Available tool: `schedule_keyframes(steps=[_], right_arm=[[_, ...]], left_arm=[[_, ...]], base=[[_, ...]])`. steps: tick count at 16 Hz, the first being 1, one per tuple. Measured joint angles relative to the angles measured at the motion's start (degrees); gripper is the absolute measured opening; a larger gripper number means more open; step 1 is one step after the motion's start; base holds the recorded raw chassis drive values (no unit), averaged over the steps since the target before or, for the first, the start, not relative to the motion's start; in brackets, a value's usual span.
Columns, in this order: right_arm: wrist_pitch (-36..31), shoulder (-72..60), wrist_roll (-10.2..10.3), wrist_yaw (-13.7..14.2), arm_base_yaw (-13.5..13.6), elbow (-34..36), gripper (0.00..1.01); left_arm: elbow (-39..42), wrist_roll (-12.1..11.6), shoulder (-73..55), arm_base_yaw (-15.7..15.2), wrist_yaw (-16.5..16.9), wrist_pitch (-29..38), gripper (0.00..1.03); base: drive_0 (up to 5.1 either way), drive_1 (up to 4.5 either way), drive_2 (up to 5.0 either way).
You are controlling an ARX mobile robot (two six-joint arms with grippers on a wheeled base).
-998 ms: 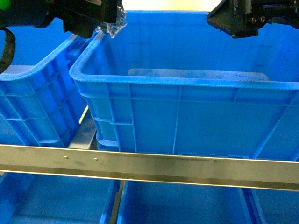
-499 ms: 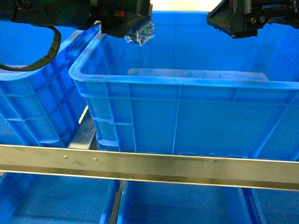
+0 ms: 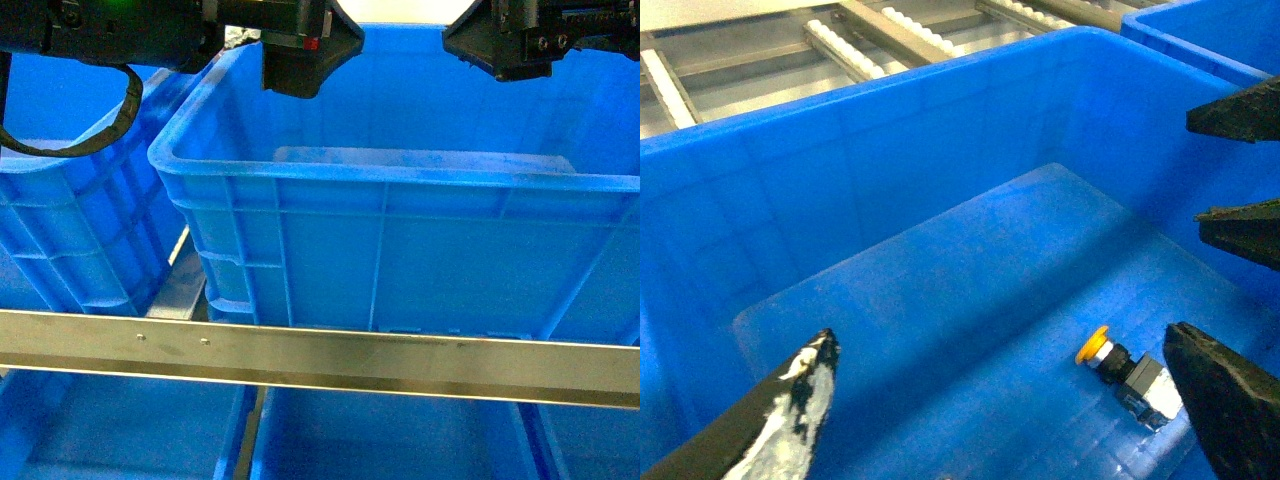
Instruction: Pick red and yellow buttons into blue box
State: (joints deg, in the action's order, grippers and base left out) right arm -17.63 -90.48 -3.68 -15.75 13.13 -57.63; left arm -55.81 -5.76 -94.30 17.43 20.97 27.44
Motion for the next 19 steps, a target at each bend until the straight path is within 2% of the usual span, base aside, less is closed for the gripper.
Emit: schedule_keyframes(steps=[1, 6, 8, 12, 13, 14, 16, 17, 18, 19], right_arm=[[0.0, 0.0, 0.0, 0.0, 0.0, 0.0, 0.98], [0.0, 0.0, 0.0, 0.0, 0.0, 0.0, 0.98], [0.0, 0.0, 0.0, 0.0, 0.0, 0.0, 0.98], [0.0, 0.0, 0.0, 0.0, 0.0, 0.0, 0.98], [0.0, 0.0, 0.0, 0.0, 0.0, 0.0, 0.98], [0.0, 0.0, 0.0, 0.0, 0.0, 0.0, 0.98], [0.0, 0.0, 0.0, 0.0, 0.0, 0.0, 0.98], [-12.2, 0.1, 1.1, 10.5, 1.1, 4.0, 0.89], [-20.0, 2.3, 1.9, 19.2, 1.1, 10.0, 0.78], [-25.1, 5.3, 2.3, 25.1, 0.1, 16.2, 0.67]], left_arm=[[0.0, 0.0, 0.0, 0.0, 0.0, 0.0, 0.99], [0.0, 0.0, 0.0, 0.0, 0.0, 0.2, 0.98], [5.7, 0.0, 5.2, -0.1, -5.1, 4.2, 0.98], [15.4, 0.0, 21.0, -1.9, -11.3, 2.7, 0.98], [17.0, 1.0, 24.2, -2.4, -12.2, -1.7, 0.98], [17.0, 2.0, 25.0, -2.7, -11.3, -3.9, 0.98], [17.0, 2.8, 25.0, -2.7, -11.2, -4.2, 0.98], [18.5, 3.5, 25.0, -1.3, -16.8, 1.6, 0.92], [21.8, 4.2, 26.4, -1.2, -25.7, 6.8, 0.82], [26.5, 4.5, 29.1, -2.6, -32.0, 8.9, 0.71]], base=[[0.0, 0.0, 0.0], [0.0, 0.0, 0.0], [0.0, 0.0, 0.0], [0.0, 0.0, 0.0], [0.0, 0.0, 0.0], [0.0, 0.0, 0.0], [0.0, 0.0, 0.0], [0.0, 0.0, 0.0], [0.0, 0.0, 0.0], [0.0, 0.0, 0.0]])
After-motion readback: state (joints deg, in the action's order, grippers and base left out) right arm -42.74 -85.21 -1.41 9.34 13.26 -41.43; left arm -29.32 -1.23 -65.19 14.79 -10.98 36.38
